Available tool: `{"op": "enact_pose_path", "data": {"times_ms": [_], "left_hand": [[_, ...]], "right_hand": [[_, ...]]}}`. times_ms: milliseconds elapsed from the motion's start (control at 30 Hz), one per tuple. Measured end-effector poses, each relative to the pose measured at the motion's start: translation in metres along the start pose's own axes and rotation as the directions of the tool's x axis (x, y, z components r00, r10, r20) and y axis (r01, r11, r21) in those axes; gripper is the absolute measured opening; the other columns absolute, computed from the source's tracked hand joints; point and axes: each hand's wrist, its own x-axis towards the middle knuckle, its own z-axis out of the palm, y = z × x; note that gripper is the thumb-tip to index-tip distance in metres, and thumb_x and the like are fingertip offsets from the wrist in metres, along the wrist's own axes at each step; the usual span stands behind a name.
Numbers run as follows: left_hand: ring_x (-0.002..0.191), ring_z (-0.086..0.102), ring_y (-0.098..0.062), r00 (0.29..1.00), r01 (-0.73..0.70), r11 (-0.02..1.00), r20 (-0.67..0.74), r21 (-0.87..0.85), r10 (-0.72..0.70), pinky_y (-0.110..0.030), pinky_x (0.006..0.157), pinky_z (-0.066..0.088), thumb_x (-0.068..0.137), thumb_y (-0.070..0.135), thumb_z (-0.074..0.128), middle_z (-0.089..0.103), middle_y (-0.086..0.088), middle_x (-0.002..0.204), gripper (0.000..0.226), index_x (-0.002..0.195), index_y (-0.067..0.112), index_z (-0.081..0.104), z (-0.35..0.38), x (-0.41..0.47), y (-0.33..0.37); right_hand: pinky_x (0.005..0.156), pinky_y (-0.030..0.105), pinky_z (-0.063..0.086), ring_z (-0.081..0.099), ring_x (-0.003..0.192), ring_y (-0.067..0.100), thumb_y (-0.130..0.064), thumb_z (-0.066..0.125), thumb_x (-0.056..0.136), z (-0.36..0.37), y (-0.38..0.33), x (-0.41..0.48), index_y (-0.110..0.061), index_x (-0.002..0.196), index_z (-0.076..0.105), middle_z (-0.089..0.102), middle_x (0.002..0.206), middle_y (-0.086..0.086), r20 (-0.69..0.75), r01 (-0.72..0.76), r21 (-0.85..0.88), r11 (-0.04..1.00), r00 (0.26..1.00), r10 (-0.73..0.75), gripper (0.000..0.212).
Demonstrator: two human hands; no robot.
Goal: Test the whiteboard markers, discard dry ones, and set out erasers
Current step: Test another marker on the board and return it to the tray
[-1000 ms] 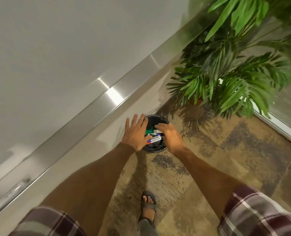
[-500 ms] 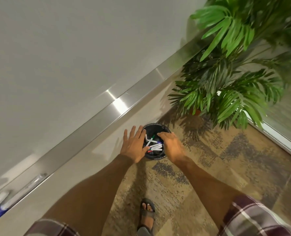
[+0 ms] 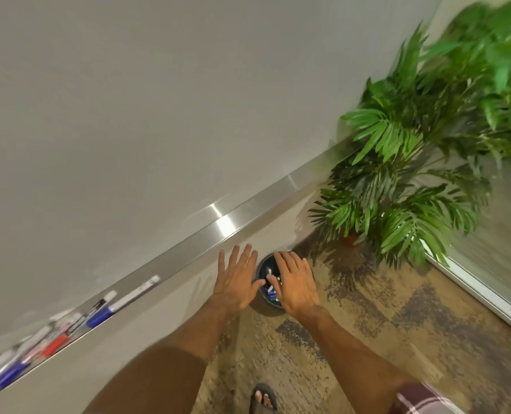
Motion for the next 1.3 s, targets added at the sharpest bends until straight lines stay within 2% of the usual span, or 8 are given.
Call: {"op": "enact_pose_path", "data": {"times_ms": [200, 333, 400, 467, 533, 600, 900, 1300], "left_hand": [[0.149, -0.012, -0.026, 0.996, 0.065, 0.998, -0.059, 0.003, -0.065, -0.055, 0.116, -0.01, 0.088, 0.071, -0.001, -0.011, -0.003, 0.163, 0.083, 0.156, 0.021, -0.001, 0.012, -0.08, -0.029], [0.149, -0.013, -0.026, 0.985, 0.14, 0.99, -0.097, -0.023, -0.141, -0.053, 0.115, -0.013, 0.097, 0.064, 0.019, -0.014, -0.002, 0.162, 0.075, 0.155, 0.023, -0.004, 0.013, -0.144, -0.045], [0.149, -0.014, -0.026, 0.977, 0.174, 0.983, -0.114, -0.051, -0.179, -0.053, 0.114, -0.014, 0.095, 0.066, 0.017, -0.015, -0.002, 0.162, 0.076, 0.155, 0.024, -0.005, 0.013, -0.178, -0.055], [0.149, -0.014, -0.026, 0.964, 0.212, 0.975, -0.145, -0.07, -0.221, -0.053, 0.114, -0.015, 0.085, 0.076, -0.004, -0.015, -0.002, 0.162, 0.087, 0.155, 0.024, -0.005, 0.013, -0.214, -0.069], [0.149, -0.013, -0.026, 0.95, 0.254, 0.963, -0.162, -0.09, -0.266, -0.053, 0.112, -0.017, 0.056, 0.08, -0.035, -0.014, -0.001, 0.162, 0.117, 0.155, 0.026, -0.005, 0.015, -0.252, -0.088], [0.149, -0.012, -0.027, 0.927, 0.314, 0.943, -0.177, -0.111, -0.33, -0.053, 0.112, -0.017, 0.042, 0.077, -0.045, -0.012, -0.001, 0.163, 0.131, 0.155, 0.026, -0.004, 0.02, -0.292, -0.108], [0.149, -0.013, -0.028, 0.78, 0.563, 0.814, -0.234, -0.144, -0.581, -0.052, 0.11, -0.019, 0.051, 0.075, -0.041, -0.012, -0.002, 0.163, 0.122, 0.156, 0.024, -0.004, 0.045, -0.469, -0.186], [0.149, -0.014, -0.028, 0.516, 0.785, 0.555, -0.208, -0.275, -0.831, -0.055, 0.112, -0.017, 0.049, 0.075, -0.045, -0.012, -0.002, 0.163, 0.125, 0.156, 0.022, -0.005, 0.093, -0.639, -0.276]], "right_hand": [[0.116, 0.045, 0.001, 0.01, 0.145, 0.024, -0.063, -0.002, 0.088, -0.016, -0.06, -0.047, -0.026, 0.15, 0.015, 0.017, 0.157, 0.001, 0.054, 0.014, -0.052, 0.999, 0.998, -0.011, 0.075], [0.117, 0.047, -0.002, 0.001, 0.146, 0.023, -0.067, 0.0, 0.086, -0.027, -0.109, -0.082, -0.03, 0.151, 0.009, 0.008, 0.159, 0.0, 0.08, 0.064, -0.067, 0.996, 0.995, -0.058, 0.075], [0.117, 0.047, -0.005, -0.003, 0.146, 0.023, -0.069, -0.001, 0.085, -0.031, -0.135, -0.101, -0.033, 0.15, 0.007, 0.004, 0.159, 0.0, 0.082, 0.105, -0.056, 0.993, 0.992, -0.1, 0.075], [0.116, 0.047, -0.008, -0.005, 0.146, 0.023, -0.069, 0.001, 0.085, -0.036, -0.164, -0.121, -0.034, 0.15, 0.007, 0.002, 0.159, 0.0, 0.081, 0.142, -0.044, 0.989, 0.987, -0.138, 0.074], [0.114, 0.046, -0.011, -0.006, 0.146, 0.023, -0.069, 0.003, 0.085, -0.039, -0.196, -0.14, -0.035, 0.15, 0.007, 0.001, 0.159, 0.0, 0.078, 0.19, -0.043, 0.981, 0.979, -0.186, 0.073], [0.113, 0.046, -0.012, -0.006, 0.146, 0.022, -0.073, -0.004, 0.081, -0.038, -0.229, -0.159, -0.035, 0.15, 0.006, 0.001, 0.159, 0.0, 0.082, 0.248, -0.06, 0.967, 0.967, -0.243, 0.079], [0.112, 0.046, -0.014, -0.007, 0.146, 0.023, -0.081, -0.03, 0.056, -0.021, -0.382, -0.239, -0.036, 0.15, 0.001, -0.003, 0.159, -0.001, 0.137, 0.492, -0.022, 0.87, 0.864, -0.485, 0.108], [0.115, 0.047, -0.005, 0.005, 0.146, 0.023, -0.079, -0.028, 0.061, 0.016, -0.557, -0.303, -0.031, 0.15, 0.012, 0.01, 0.159, 0.001, 0.14, 0.775, 0.031, 0.631, 0.621, -0.771, 0.109]]}}
